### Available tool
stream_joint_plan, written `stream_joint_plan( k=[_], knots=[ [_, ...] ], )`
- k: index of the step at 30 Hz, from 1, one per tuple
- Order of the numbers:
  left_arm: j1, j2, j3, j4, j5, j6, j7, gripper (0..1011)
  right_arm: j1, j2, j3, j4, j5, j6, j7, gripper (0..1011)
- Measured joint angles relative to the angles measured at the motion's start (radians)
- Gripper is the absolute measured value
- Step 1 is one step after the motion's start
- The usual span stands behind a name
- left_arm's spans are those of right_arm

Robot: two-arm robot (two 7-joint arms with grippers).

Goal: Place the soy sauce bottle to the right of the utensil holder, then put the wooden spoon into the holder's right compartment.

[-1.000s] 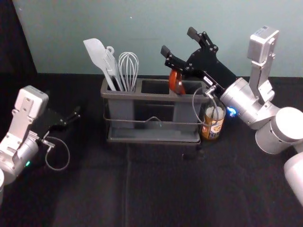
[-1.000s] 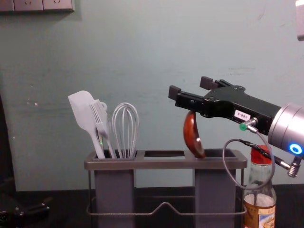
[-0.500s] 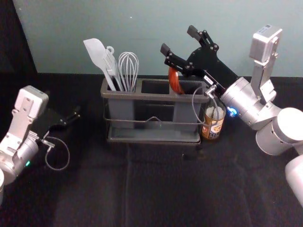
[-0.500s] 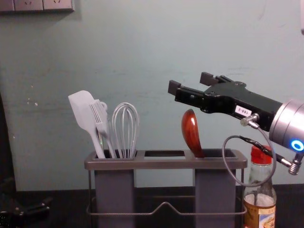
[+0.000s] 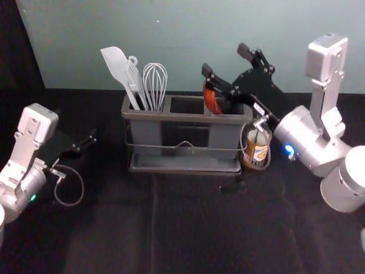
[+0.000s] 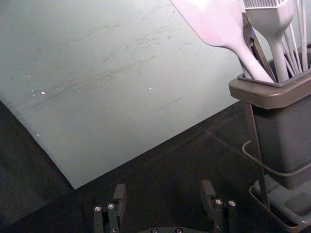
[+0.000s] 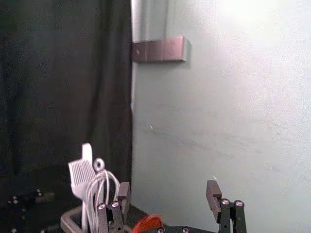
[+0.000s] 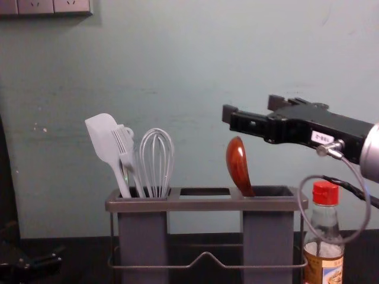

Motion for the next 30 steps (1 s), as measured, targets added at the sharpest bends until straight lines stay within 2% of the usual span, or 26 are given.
stream_joint_plan(
  k=[1, 3, 6, 12, 17, 22, 26, 30],
  knots=[
    [0.0, 0.0, 0.0, 0.0, 0.0, 0.0, 0.0, 1005, -0.023, 0.003, 0.004, -0.035, -0.016, 0.029, -0.026, 1002],
    [0.0, 0.0, 0.0, 0.0, 0.0, 0.0, 0.0, 1005, -0.041, 0.004, 0.006, -0.062, -0.029, 0.054, -0.048, 1002],
    [0.0, 0.0, 0.0, 0.0, 0.0, 0.0, 0.0, 1005, -0.096, 0.002, 0.012, -0.136, -0.073, 0.106, -0.107, 1002],
    [0.0, 0.0, 0.0, 0.0, 0.0, 0.0, 0.0, 1005, -0.169, -0.002, 0.012, -0.218, -0.122, 0.13, -0.152, 1002],
    [0.0, 0.0, 0.0, 0.0, 0.0, 0.0, 0.0, 1005, -0.237, -0.003, 0.023, -0.273, -0.124, 0.13, -0.156, 1002],
    [0.0, 0.0, 0.0, 0.0, 0.0, 0.0, 0.0, 1005, -0.326, 0.01, 0.051, -0.328, -0.105, 0.134, -0.146, 1002],
    [0.0, 0.0, 0.0, 0.0, 0.0, 0.0, 0.0, 1005, -0.385, 0.03, 0.078, -0.347, -0.097, 0.113, -0.127, 1002],
    [0.0, 0.0, 0.0, 0.0, 0.0, 0.0, 0.0, 1005, -0.445, 0.044, 0.128, -0.347, -0.094, 0.087, -0.126, 1002]
  ],
)
